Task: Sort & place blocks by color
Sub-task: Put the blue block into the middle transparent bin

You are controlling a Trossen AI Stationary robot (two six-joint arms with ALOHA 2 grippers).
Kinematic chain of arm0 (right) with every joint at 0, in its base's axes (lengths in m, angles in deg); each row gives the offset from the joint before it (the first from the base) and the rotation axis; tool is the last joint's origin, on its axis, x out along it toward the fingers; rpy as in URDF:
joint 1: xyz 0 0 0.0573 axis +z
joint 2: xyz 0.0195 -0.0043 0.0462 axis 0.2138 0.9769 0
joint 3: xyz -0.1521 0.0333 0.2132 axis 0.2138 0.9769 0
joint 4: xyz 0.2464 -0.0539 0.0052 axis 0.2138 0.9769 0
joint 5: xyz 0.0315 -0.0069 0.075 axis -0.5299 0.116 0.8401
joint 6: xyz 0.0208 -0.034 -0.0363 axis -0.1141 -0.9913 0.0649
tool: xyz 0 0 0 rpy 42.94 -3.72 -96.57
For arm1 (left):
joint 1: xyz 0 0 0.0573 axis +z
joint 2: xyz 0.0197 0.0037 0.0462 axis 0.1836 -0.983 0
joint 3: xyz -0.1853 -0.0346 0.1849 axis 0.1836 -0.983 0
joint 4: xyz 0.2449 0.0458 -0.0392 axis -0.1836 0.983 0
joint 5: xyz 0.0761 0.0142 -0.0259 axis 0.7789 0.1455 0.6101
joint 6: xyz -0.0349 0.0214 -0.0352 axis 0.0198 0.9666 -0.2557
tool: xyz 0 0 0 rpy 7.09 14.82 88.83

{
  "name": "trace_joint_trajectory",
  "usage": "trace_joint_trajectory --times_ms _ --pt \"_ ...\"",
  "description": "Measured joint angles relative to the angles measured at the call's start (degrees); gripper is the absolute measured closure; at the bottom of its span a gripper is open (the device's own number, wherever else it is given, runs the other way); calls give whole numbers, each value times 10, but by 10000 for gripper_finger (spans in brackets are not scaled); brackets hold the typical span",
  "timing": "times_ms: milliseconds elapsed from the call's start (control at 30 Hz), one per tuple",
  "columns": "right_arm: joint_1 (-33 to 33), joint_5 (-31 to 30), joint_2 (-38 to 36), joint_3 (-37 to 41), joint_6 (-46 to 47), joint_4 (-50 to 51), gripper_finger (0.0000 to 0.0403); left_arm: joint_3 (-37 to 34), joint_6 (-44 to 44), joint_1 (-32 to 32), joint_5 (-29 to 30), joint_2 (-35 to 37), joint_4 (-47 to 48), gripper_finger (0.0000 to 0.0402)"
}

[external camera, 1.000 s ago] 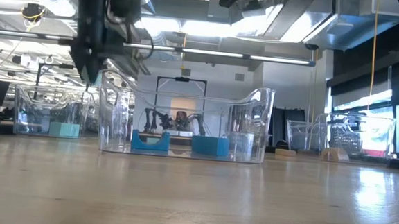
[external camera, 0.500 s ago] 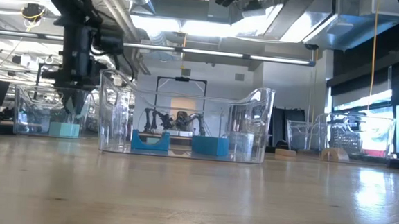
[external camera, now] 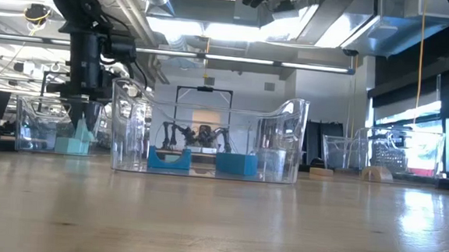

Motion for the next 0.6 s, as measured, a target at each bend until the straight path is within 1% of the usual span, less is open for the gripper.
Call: trace_joint_trajectory --times_ms 200,400,500,600 --pt "0 0 0 0 -1 0 218 4 2 0 2 0 3 223" --pt "-19 6 0 0 1 -1 218 57 89 -11 2 1 4 222" --pt "-46 47 0 0 13 -4 218 99 107 -19 -1 1 6 221" --pt "-84 108 0 1 15 -4 218 145 133 -27 -32 1 13 221"
